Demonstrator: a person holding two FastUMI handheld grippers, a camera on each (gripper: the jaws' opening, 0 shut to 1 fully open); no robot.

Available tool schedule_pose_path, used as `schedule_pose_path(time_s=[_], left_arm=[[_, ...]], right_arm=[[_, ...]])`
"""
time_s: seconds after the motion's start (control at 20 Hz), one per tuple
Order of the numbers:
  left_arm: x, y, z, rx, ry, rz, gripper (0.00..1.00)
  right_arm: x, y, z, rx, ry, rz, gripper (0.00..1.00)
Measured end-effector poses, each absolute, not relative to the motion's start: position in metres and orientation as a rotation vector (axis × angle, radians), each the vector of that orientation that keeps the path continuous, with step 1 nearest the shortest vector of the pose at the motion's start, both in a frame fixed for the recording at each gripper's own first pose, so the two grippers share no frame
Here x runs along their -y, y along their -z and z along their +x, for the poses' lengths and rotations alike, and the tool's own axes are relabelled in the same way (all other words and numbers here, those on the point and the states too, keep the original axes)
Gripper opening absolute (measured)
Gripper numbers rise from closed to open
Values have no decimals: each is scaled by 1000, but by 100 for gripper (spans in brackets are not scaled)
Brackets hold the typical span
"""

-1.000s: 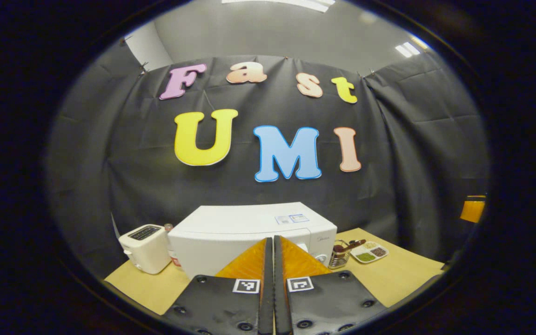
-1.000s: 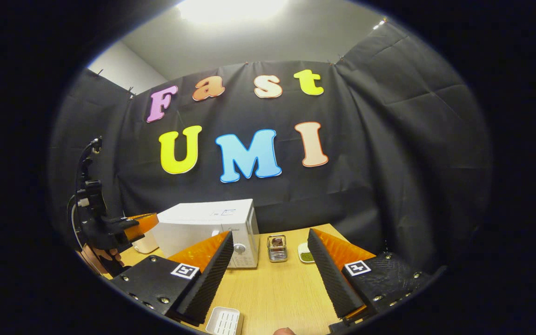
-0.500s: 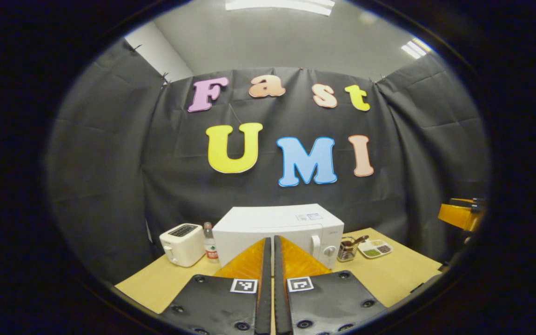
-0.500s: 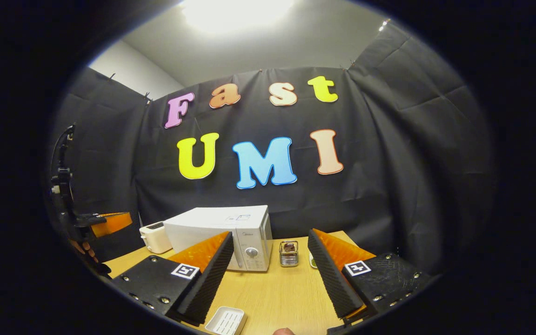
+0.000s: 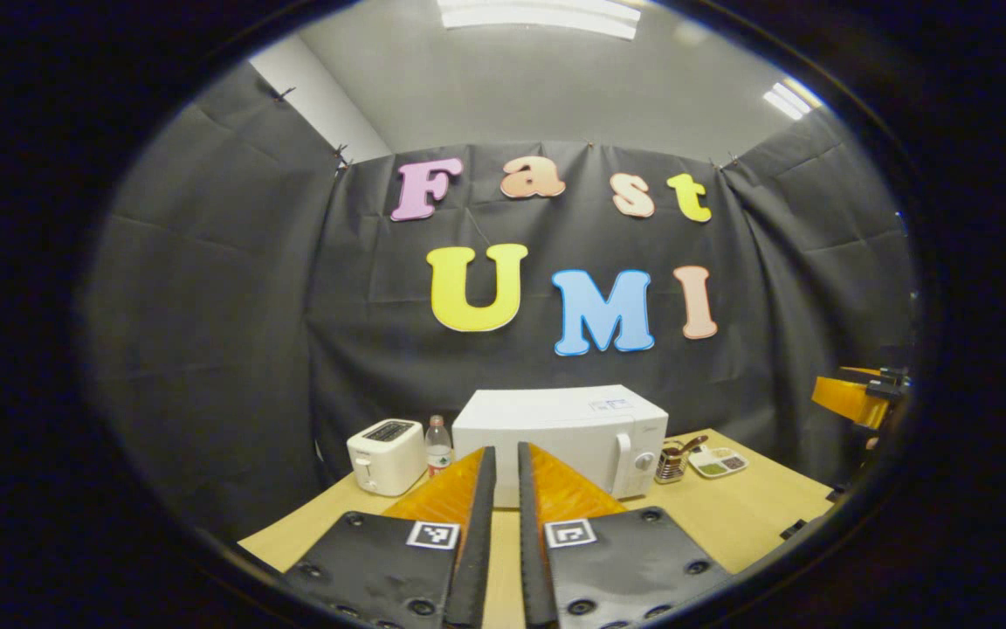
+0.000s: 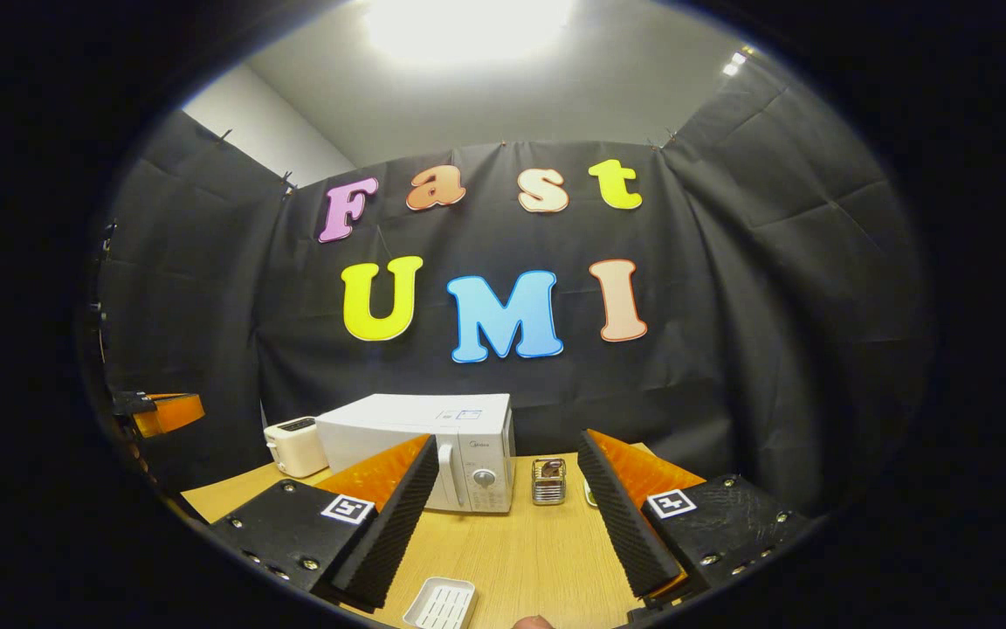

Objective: Open the microwave oven with the left hand, put the food in, and close the microwave oven.

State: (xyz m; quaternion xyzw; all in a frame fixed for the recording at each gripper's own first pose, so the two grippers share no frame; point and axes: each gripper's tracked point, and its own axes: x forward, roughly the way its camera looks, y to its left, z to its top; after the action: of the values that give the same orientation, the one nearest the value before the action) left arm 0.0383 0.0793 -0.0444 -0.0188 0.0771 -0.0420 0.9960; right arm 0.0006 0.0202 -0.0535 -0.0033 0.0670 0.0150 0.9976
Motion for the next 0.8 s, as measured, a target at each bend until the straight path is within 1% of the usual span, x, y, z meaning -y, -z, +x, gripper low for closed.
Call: schedule_pose_path(time_s=[0.05, 0.1, 0.3, 0.4, 0.45, 0.75, 0.8], left_arm=[[-86, 44, 38, -152, 76, -42, 37], [-92, 44, 37, -151, 72, -47, 41], [-109, 39, 41, -134, 64, -33, 79], [-117, 34, 38, -116, 52, -19, 89], [-119, 32, 38, -105, 47, -13, 98], [-129, 26, 37, -79, 38, -4, 99], [-129, 26, 37, -79, 39, -5, 98]], right_arm=[[-25, 52, -2, -132, -29, -18, 98], [-28, 52, -5, -133, -29, -25, 98], [-40, 57, -8, -141, -27, -23, 97], [-44, 56, -11, -142, -19, -17, 98], [-46, 56, -12, -141, -16, -18, 98], [-56, 50, -12, -124, -21, -37, 97], [-57, 48, -12, -122, -22, -40, 97]])
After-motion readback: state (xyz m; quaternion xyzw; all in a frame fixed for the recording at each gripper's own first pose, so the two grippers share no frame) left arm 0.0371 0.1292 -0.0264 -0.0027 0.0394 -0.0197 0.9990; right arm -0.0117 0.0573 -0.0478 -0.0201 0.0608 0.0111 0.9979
